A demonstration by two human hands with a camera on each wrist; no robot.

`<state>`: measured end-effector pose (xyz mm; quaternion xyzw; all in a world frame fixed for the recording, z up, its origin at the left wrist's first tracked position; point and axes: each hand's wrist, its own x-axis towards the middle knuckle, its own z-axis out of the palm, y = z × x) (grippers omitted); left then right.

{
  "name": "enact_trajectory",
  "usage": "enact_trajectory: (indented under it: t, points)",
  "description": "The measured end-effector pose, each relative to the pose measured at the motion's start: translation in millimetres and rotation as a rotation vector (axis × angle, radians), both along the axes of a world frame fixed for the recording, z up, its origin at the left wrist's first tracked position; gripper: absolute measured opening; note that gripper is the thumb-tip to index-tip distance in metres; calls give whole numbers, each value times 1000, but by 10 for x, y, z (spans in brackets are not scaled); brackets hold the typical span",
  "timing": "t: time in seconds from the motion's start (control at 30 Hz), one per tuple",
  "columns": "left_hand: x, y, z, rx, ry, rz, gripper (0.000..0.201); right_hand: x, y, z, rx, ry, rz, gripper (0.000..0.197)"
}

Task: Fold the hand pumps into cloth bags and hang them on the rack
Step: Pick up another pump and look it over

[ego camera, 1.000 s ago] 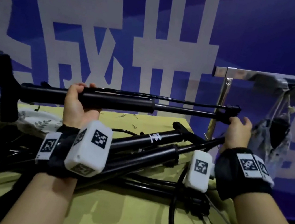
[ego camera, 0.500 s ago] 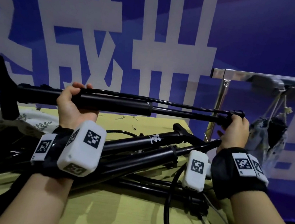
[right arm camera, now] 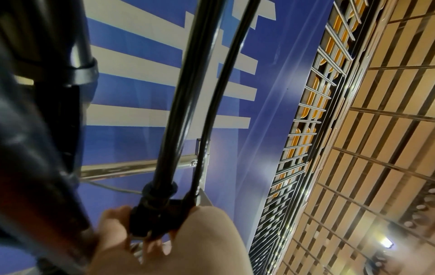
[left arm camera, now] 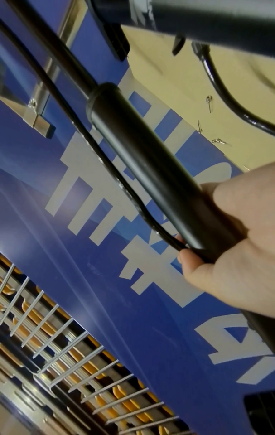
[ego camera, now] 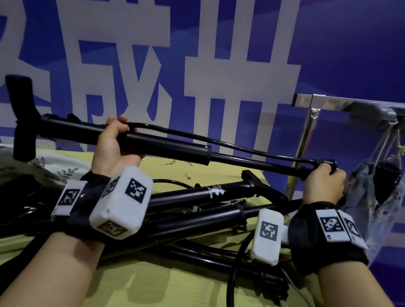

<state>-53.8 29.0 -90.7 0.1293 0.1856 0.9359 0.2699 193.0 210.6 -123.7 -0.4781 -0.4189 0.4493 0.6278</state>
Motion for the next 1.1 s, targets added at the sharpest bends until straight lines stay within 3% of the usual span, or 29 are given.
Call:
enact_trajectory:
  t: [0.17,0.33,0.53,0.7,0.93,1.1]
  points:
    - [0,97,126,-61,96,-45,22,4,97,-66,-212,-50,45,47]
    - [-55,127,203,-58,102,-89,18,4,37,-79,-252,-47,117,48]
    - [95,273,262,-53,-81,-51,13,-46,-90,-71,-60,84,39,38]
    - [210,364,144,-169,10,-31,18,-50,-93,-86,11,206,-14,41]
    - [275,341,93,-70,50,13,26,-69,-73,-122,38,217,-74,43]
    - [287,298,95,-94,47,24,14,-78,-63,-132,92,212,-83,43]
